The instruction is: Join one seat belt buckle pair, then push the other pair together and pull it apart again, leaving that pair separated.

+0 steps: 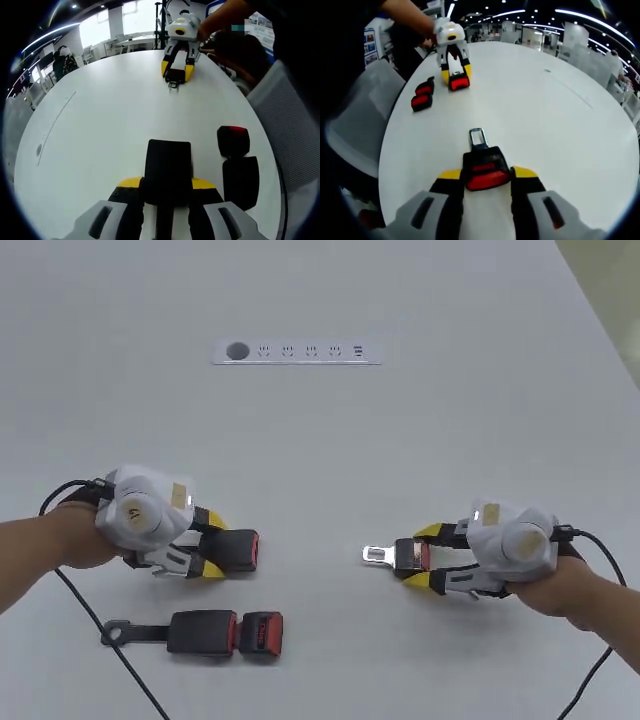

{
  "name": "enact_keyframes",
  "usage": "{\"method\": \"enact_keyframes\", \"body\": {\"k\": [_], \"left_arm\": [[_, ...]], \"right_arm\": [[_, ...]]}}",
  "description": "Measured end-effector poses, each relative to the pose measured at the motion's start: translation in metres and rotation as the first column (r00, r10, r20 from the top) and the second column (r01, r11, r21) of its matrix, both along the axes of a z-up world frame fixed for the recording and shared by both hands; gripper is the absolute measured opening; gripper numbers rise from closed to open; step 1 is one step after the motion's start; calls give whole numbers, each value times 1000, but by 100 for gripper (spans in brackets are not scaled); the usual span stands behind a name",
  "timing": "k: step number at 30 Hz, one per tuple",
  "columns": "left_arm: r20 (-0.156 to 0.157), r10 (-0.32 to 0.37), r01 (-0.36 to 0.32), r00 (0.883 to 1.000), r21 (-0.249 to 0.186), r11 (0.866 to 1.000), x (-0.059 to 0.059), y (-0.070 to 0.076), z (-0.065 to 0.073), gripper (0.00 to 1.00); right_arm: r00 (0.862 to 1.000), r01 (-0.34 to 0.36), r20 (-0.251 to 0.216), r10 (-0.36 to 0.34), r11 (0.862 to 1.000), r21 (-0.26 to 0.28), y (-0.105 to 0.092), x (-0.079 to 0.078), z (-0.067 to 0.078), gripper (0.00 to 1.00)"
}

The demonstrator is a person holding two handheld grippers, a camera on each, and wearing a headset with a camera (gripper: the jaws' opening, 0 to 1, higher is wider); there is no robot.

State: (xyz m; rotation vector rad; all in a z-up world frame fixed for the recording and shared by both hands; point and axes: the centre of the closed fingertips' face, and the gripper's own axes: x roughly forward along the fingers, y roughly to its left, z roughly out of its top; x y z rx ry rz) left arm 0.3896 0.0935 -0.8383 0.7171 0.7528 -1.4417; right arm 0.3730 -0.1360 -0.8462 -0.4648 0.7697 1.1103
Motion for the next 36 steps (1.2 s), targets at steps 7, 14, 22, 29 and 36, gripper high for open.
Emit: {"method": "enact_keyframes", "body": {"k": [7, 14, 22, 29, 36], "left_arm": [[-9, 17, -17, 1000, 9, 1000, -1, -1, 1, 36], [-88, 115, -117, 989, -14, 993, -4, -6, 16, 55], [-67, 278, -283, 958, -90, 955, 9, 0, 34, 69], [-42, 440, -441, 897, -159, 883, 13, 16, 53, 78], [-64, 599, -597, 798, -221, 771, 0, 37, 68, 96]], "right_arm": [[1000, -17, -2, 17, 1000, -24, 2, 0, 1, 38], [999, 32, 32, -32, 999, -8, 4, 8, 11, 57], [973, 208, 82, -214, 975, 77, 2, 21, 24, 74], [910, 388, 80, -406, 904, 179, 0, 21, 38, 88], [884, 419, 128, -450, 883, 210, 15, 4, 53, 95]]}}
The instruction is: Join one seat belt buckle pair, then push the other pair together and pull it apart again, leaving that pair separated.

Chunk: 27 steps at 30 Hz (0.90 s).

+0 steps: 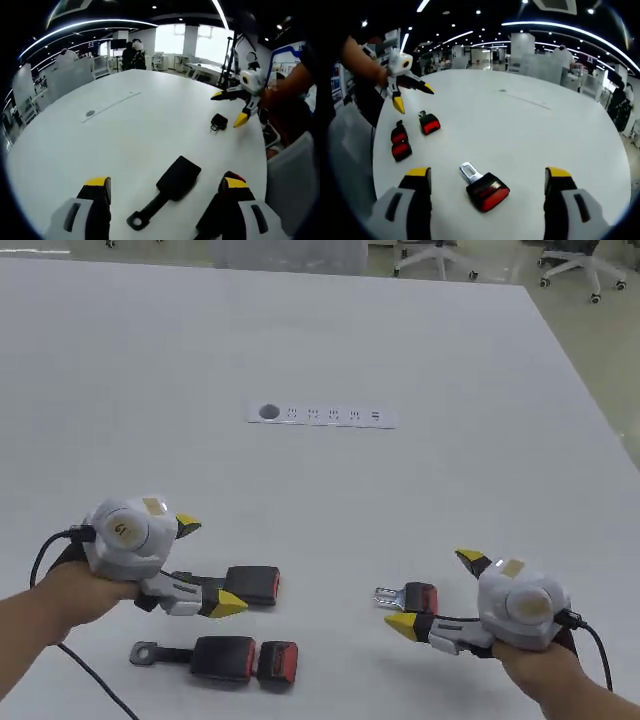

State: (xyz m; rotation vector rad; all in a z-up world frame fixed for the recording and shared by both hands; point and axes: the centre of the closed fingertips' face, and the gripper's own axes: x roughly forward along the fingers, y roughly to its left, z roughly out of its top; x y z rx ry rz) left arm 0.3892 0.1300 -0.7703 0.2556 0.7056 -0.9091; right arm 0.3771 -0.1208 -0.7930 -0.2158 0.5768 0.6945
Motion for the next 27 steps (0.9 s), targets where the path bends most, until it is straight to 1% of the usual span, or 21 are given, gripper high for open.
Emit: {"method": "enact_keyframes", "body": {"k": [2, 3, 4, 6, 7, 8, 9, 10, 11, 12, 14, 17, 19, 20, 22, 24, 26, 27], "left_arm": [[6, 15, -15, 1000, 0, 1000, -10, 5, 2, 95], [6, 22, -22, 1000, -4, 1000, -12, 6, 3, 96], [11, 43, -43, 999, -17, 999, -16, 8, 6, 97], [31, 74, -73, 997, -33, 997, -21, 12, 13, 100], [35, 84, -83, 996, -40, 996, -24, 14, 16, 100], [45, 100, -97, 994, -56, 994, -27, 18, 18, 100], [50, 112, -109, 992, -64, 992, -29, 21, 20, 100], [54, 124, -121, 991, -63, 991, -33, 25, 22, 100], [57, 127, -123, 990, -60, 991, -37, 27, 23, 100], [67, 133, -129, 989, -64, 990, -41, 30, 25, 100], [82, 160, -153, 984, -86, 985, -46, 34, 32, 100], [104, 172, -161, 980, -103, 982, -54, 39, 37, 100], [105, 180, -168, 978, -111, 979, -60, 44, 36, 100], [106, 179, -167, 978, -111, 980, -61, 45, 36, 100], [112, 184, -173, 977, -104, 979, -67, 51, 34, 100], [109, 203, -193, 973, -96, 977, -71, 57, 32, 100], [104, 232, -219, 967, -123, 968, -74, 62, 34, 100], [105, 237, -223, 966, -128, 966, -76, 64, 35, 100]], "right_arm": [[1000, 13, 10, -13, 1000, 8, 4, -6, 5, 96], [1000, 18, 15, -18, 1000, 12, 5, -8, 6, 96], [999, 23, 28, -24, 1000, 18, 8, -10, 9, 96], [999, 30, 39, -31, 999, 23, 10, -15, 13, 97], [998, 34, 46, -35, 999, 26, 11, -17, 15, 97], [998, 40, 54, -42, 999, 29, 13, -21, 17, 98], [998, 43, 54, -45, 998, 33, 13, -23, 18, 98], [997, 47, 56, -49, 998, 37, 14, -26, 19, 99], [997, 48, 59, -50, 998, 39, 14, -29, 20, 99], [997, 48, 61, -51, 998, 41, 15, -31, 21, 99], [996, 47, 69, -50, 998, 43, 16, -38, 24, 100], [996, 49, 77, -53, 997, 51, 17, -45, 31, 100], [995, 50, 86, -54, 997, 51, 17, -49, 34, 100], [995, 51, 88, -55, 997, 52, 17, -50, 35, 100], [994, 55, 91, -59, 997, 50, 18, -54, 37, 100], [992, 67, 102, -73, 996, 56, 18, -58, 41, 100], [991, 80, 106, -87, 994, 68, 20, -64, 44, 100], [990, 82, 109, -89, 994, 70, 20, -66, 44, 100]]}}
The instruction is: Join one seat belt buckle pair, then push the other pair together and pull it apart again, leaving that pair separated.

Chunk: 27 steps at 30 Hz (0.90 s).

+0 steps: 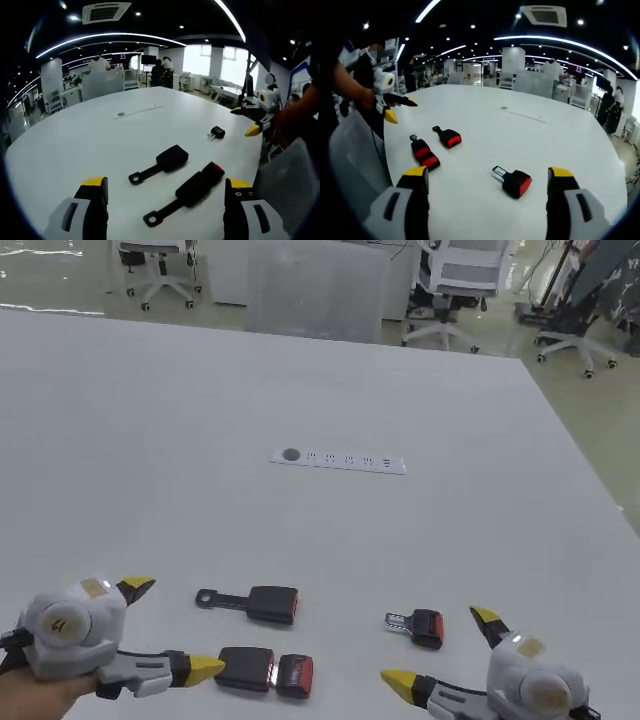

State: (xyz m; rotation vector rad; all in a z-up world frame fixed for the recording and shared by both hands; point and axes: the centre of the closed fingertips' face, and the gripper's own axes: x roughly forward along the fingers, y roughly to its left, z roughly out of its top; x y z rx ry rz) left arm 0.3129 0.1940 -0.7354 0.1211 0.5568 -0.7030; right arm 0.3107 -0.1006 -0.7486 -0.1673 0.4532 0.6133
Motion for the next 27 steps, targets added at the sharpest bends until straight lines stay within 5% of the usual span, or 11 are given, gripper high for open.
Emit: {"method": "enact_keyframes", "body": {"k": [7, 27], "left_arm": [[27, 28, -28, 999, -7, 1000, -15, 6, 8, 100], [30, 13, -13, 999, -9, 1000, -23, 10, 8, 100]], "right_arm": [[1000, 22, 14, -22, 1000, 17, 4, -19, 6, 100], [1000, 28, 7, -28, 1000, 4, 12, -47, 5, 100]]}}
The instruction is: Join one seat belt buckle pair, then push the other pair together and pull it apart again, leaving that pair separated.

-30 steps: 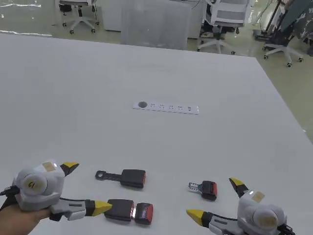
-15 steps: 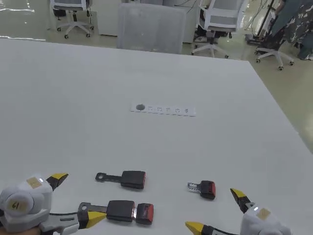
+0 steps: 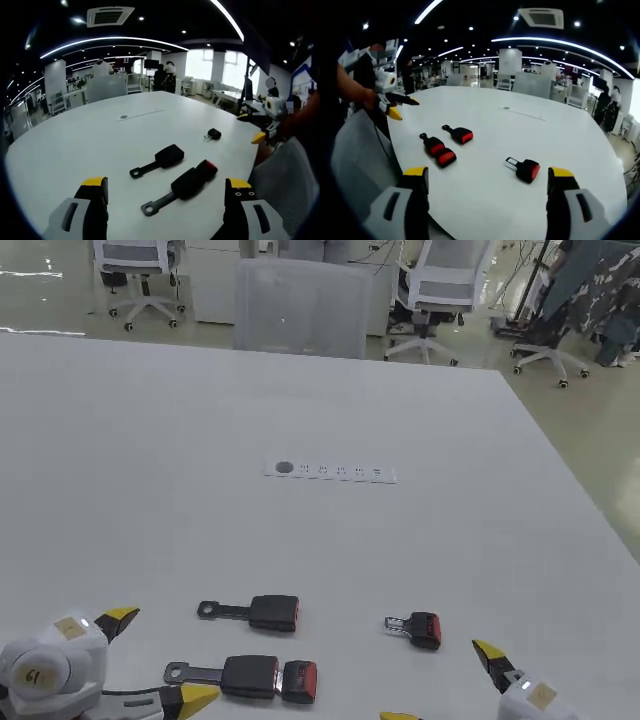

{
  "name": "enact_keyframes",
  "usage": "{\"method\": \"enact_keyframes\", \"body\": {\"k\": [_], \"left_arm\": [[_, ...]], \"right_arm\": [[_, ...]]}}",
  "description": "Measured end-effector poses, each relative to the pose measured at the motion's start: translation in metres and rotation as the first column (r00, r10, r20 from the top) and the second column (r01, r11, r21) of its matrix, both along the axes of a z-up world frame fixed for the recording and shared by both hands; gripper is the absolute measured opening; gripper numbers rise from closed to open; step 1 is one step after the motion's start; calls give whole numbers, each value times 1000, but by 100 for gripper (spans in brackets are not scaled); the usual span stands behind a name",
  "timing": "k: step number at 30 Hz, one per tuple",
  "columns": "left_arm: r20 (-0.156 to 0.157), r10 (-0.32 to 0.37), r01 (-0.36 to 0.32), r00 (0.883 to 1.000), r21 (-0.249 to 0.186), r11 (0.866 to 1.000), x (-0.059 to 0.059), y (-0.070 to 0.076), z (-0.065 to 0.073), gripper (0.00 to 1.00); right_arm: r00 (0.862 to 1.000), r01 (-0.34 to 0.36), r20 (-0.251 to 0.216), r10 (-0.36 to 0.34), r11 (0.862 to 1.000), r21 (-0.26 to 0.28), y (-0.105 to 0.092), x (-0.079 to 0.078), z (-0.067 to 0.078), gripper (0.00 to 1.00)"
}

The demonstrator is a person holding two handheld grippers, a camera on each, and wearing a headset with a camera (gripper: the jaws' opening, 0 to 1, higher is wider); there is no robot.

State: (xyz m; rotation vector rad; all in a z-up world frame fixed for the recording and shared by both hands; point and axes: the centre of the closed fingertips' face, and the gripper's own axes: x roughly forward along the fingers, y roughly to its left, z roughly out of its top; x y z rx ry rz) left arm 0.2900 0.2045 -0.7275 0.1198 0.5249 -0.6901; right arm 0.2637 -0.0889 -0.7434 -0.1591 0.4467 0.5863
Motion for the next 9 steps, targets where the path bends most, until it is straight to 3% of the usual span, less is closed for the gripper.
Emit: {"method": "enact_keyframes", "body": {"k": [9], "left_arm": [[9, 10, -10, 1000, -5, 1000, -7, 3, 1, 100]], "right_arm": [[1000, 20, 2, -20, 1000, 13, -3, -7, 2, 100]]}}
